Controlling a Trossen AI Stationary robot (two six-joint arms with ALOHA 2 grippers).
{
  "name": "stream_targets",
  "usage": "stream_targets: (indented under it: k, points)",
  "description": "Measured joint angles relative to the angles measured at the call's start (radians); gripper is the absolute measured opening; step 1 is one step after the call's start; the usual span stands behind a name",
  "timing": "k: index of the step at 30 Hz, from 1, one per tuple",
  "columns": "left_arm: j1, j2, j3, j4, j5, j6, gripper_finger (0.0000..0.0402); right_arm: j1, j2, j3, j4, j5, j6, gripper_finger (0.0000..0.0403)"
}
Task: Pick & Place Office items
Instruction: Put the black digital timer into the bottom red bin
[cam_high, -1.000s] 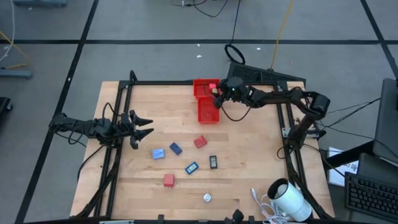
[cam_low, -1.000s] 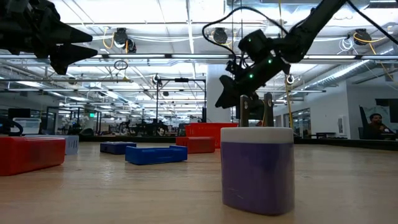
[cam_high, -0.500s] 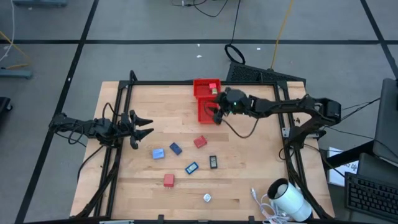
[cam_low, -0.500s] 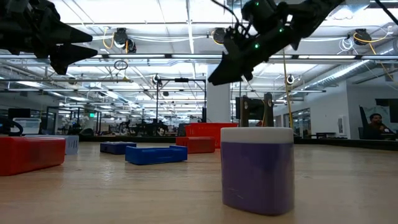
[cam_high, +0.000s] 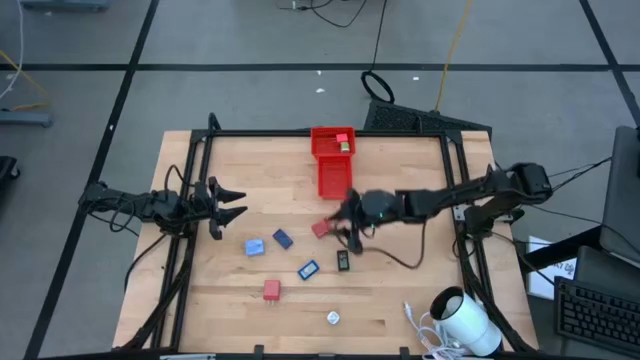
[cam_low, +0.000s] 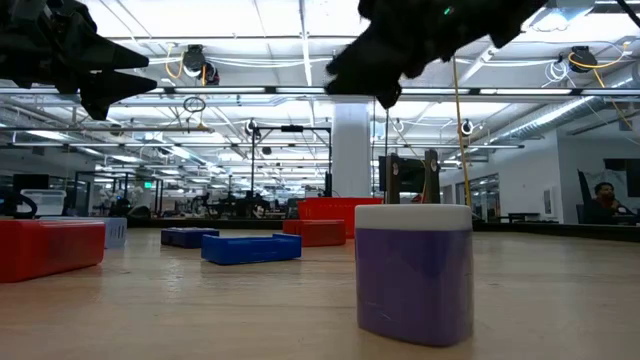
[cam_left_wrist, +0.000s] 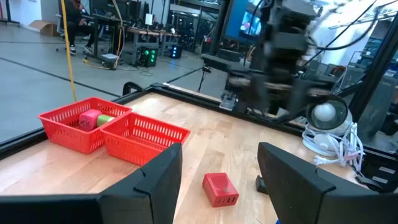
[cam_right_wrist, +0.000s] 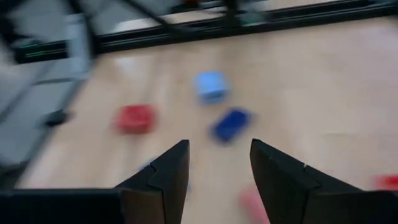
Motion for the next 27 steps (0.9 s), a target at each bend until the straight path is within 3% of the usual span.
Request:
stream_targets:
  k: [10,17,23,27]
  points:
    - [0.000,0.000,0.000,0.000,0.000,0.000,0.0214,0.238,-0.008,0.000,-0.006,-0.107,-0.041,0.0157]
    - [0.000,0.000,0.000,-0.001,0.000,0.000,0.0214,0.304,-0.087,-0.035,0.000,-0.155,-0.089,0.0157]
    - [0.000,0.000,0.000,0.000,0.000,0.000,0.0214,0.299,-0.216,-0.203,0.136,-0.149,-0.094,0.0157]
    - [0.000,0.000,0.000,0.000,0.000,0.000,0.0214,0.270,-0.319,-0.355,0.314,-0.068,-0.076,0.0154]
